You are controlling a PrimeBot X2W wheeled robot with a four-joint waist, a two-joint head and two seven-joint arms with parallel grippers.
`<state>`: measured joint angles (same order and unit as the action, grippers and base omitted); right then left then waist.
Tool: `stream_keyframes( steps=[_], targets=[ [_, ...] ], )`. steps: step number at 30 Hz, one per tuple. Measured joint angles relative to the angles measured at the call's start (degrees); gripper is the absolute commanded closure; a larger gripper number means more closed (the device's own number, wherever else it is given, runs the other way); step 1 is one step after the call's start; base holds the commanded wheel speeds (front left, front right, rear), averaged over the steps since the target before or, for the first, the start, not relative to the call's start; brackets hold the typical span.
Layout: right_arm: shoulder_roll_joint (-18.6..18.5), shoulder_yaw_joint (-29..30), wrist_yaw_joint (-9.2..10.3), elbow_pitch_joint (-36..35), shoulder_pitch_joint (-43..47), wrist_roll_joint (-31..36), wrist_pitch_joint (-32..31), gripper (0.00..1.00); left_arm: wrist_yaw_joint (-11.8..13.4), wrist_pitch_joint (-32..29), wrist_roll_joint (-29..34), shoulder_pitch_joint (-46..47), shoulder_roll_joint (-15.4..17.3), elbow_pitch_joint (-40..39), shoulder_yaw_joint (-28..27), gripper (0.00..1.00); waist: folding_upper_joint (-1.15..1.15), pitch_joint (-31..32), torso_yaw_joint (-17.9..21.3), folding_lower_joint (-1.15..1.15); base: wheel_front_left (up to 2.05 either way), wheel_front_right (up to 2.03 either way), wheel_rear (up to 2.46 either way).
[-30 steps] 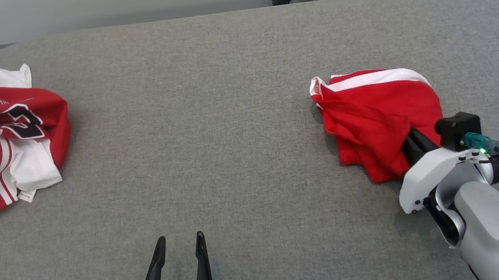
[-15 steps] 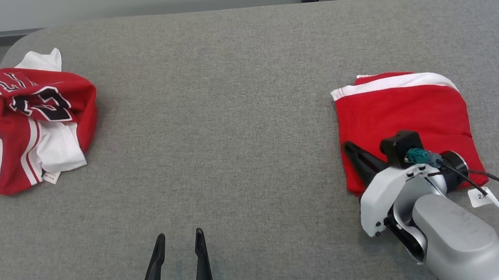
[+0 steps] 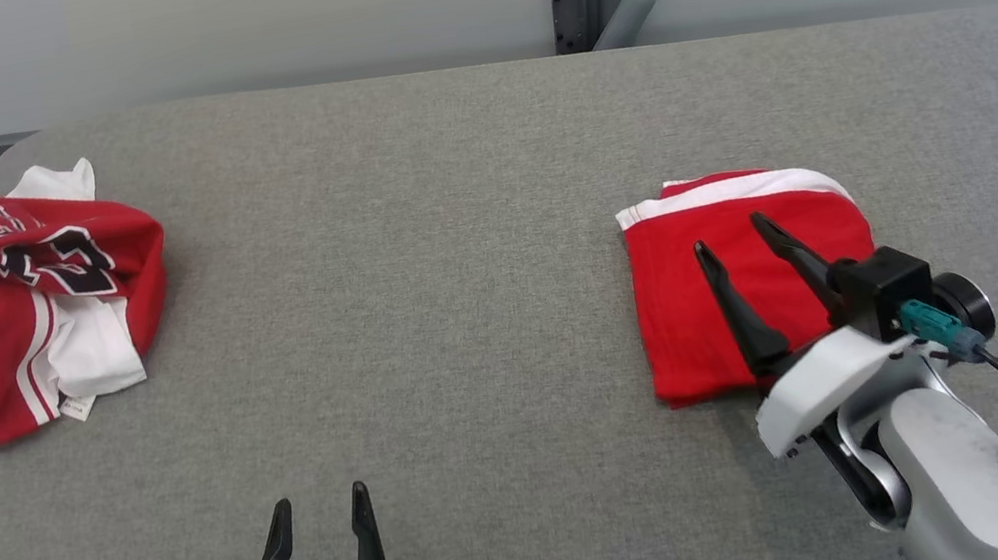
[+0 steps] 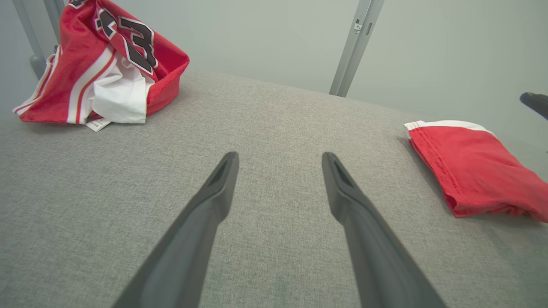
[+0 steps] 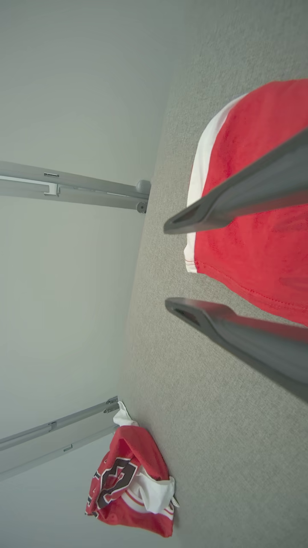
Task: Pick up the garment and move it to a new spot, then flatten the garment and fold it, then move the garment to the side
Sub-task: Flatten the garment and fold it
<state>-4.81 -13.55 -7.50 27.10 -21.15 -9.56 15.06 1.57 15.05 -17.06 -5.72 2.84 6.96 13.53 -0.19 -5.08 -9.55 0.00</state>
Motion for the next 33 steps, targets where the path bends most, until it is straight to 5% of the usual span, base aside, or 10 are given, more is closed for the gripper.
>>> stream_keyframes(
  steps=[14, 33],
  targets=[
    [-3.22, 12.81, -0.01, -13.44, 16.74, 2.34, -0.01, 0.0, 0.13, 0.0, 1.14, -3.09, 0.0, -0.98, -3.72, 0.0, 0.0, 4.45, 6.69, 0.0, 0.0, 0.0, 0.0],
    [-3.82, 19.24, -0.01, -10.7, 21.99, 0.8, 0.0, 0.0, -0.37, 0.0, 1.53, -4.63, 0.0, 0.91, -5.81, 0.0, 0.0, 5.94, 7.45, 0.0, 0.0, 0.0, 0.0]
  ],
)
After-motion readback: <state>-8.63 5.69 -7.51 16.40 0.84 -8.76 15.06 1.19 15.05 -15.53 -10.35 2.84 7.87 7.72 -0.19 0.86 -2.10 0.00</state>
